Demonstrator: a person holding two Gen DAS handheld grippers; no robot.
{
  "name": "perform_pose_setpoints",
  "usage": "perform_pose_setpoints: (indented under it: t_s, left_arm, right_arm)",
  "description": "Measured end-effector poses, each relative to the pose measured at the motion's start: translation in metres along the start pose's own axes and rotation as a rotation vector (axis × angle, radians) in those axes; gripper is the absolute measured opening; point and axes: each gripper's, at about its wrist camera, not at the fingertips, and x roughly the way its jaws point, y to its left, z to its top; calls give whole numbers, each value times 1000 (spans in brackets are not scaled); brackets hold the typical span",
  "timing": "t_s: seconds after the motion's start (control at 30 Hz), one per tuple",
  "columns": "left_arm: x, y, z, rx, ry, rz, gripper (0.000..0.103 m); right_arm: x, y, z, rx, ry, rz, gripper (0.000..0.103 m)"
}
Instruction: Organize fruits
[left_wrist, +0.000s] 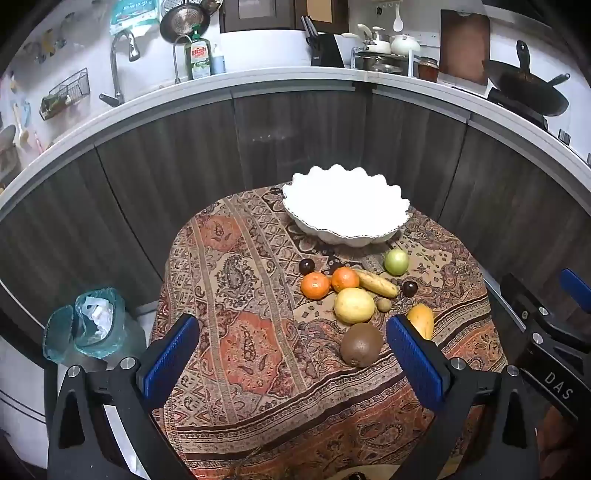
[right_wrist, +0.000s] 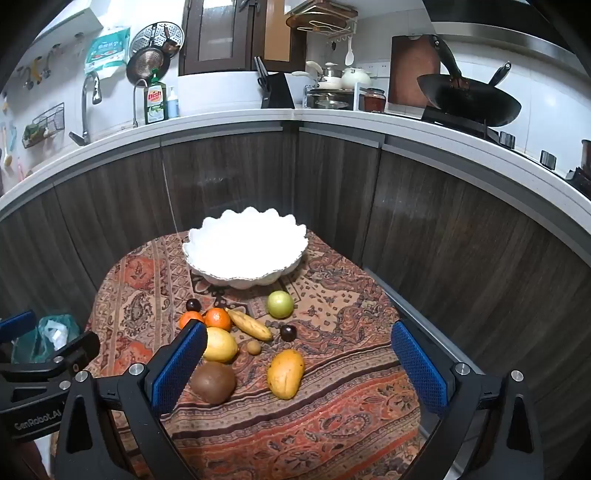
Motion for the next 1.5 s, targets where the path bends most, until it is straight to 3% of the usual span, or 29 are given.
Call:
perform_pose_setpoints:
  t_s: [1.5]
  left_arm:
    - [-2,0,1,19,-14,17,103]
  right_arm:
    - [-2,-2,1,1,-7,-10,101]
